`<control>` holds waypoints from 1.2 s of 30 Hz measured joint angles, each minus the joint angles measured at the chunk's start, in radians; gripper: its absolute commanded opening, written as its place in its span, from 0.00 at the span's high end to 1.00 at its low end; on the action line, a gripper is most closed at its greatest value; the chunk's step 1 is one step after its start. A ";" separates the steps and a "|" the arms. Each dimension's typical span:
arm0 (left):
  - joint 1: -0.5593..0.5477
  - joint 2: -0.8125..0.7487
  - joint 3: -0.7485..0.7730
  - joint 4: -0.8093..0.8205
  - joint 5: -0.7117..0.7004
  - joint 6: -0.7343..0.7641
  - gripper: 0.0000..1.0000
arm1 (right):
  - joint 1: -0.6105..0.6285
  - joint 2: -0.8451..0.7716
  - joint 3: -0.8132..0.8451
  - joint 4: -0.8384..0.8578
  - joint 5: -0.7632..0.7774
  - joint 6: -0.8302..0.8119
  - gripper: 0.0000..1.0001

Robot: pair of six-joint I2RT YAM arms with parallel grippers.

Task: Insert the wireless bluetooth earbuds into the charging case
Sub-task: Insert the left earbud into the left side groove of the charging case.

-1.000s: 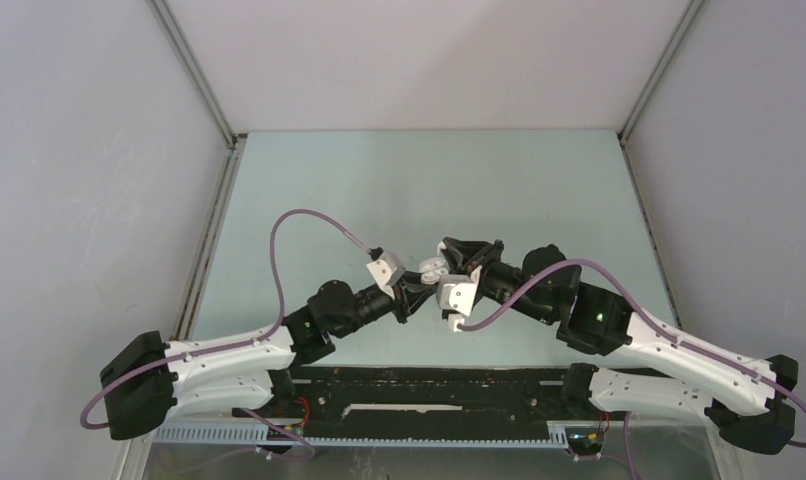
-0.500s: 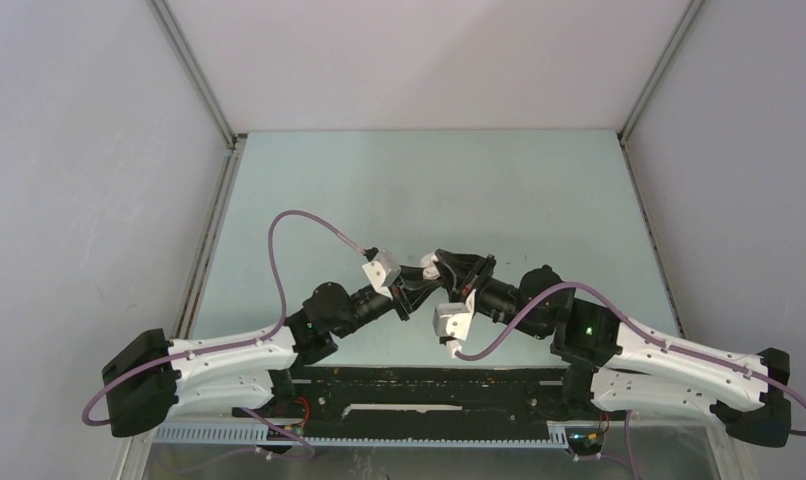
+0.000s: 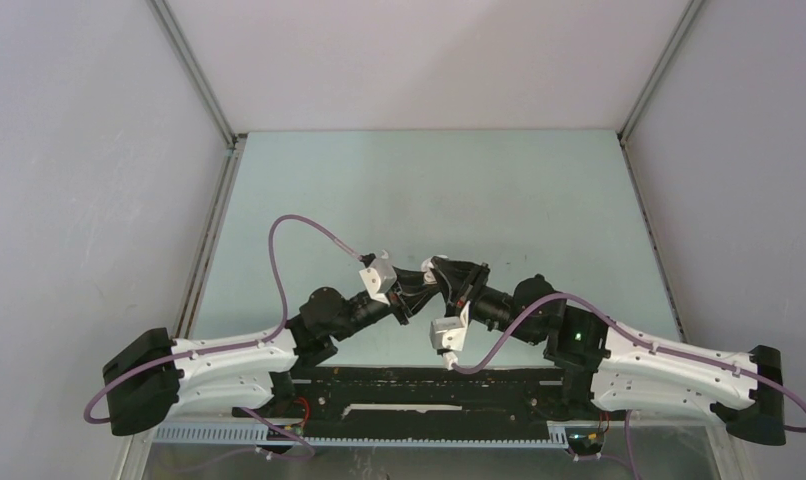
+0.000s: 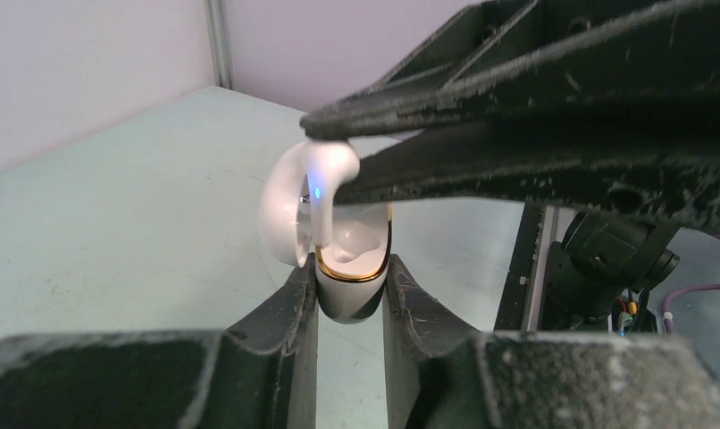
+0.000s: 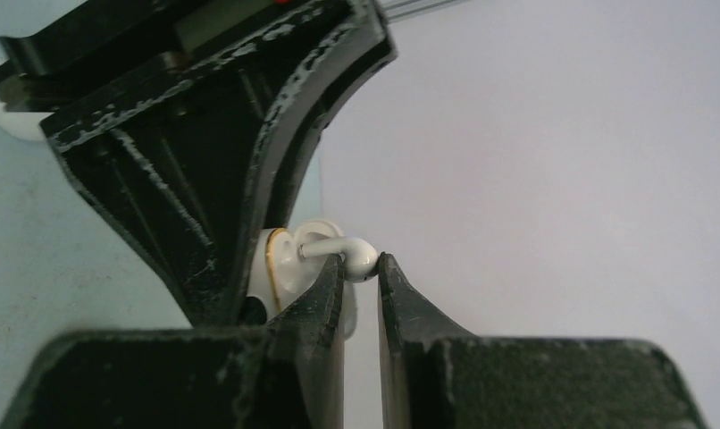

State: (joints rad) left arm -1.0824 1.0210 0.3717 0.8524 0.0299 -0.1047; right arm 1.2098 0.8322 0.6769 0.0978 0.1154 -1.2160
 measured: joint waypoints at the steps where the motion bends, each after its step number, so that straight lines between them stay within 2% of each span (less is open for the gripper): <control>1: 0.000 0.000 0.000 0.004 0.000 0.000 1.00 | 0.000 -0.001 -0.010 0.003 -0.003 -0.006 1.00; 36: 0.000 -0.006 -0.017 0.029 -0.027 -0.035 1.00 | 0.012 -0.010 -0.073 0.071 -0.039 -0.084 1.00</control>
State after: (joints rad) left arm -1.0828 1.0153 0.3546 0.8810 0.0029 -0.1402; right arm 1.2221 0.8223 0.6041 0.1684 0.0761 -1.3003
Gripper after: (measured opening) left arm 0.266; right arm 0.147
